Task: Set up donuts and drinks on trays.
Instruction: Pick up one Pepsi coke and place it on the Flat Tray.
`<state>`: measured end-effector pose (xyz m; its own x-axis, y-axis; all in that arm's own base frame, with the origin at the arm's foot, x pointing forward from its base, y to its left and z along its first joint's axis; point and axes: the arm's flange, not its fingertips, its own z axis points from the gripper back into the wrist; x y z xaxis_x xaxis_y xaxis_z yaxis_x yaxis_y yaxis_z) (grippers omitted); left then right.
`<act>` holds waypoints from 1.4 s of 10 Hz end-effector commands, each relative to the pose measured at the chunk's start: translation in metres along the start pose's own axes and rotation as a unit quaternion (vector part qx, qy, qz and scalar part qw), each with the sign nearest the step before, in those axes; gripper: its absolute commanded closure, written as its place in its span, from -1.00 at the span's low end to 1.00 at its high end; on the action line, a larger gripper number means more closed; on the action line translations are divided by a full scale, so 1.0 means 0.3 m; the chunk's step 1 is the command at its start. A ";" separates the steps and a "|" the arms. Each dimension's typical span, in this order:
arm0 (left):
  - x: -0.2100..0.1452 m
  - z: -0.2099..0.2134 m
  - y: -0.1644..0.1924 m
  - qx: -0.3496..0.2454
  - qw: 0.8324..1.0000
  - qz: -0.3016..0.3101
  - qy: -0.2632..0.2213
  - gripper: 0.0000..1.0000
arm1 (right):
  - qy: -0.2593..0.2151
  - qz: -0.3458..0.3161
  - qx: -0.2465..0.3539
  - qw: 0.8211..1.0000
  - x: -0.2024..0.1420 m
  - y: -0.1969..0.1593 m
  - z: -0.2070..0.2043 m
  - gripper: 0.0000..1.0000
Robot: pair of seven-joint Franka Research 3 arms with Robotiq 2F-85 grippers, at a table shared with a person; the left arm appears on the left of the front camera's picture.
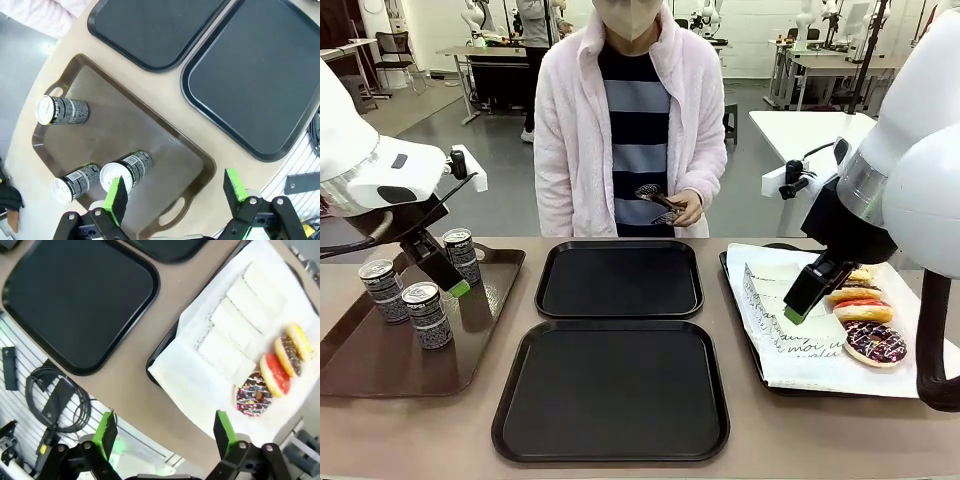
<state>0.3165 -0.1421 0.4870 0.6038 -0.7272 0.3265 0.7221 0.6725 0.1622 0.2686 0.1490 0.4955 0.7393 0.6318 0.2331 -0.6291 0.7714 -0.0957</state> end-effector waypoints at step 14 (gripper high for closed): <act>-0.563 -0.005 0.765 -0.442 0.754 0.453 -0.176 -1.00 | -0.198 -0.406 0.454 0.768 -0.718 -0.912 -0.002 -1.00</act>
<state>0.3724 0.1312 0.4642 0.9733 0.1570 0.1676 0.0914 0.4047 -0.9099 0.2838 -0.1911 0.4645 0.9631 -0.2291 0.1412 -0.0419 0.3908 0.9195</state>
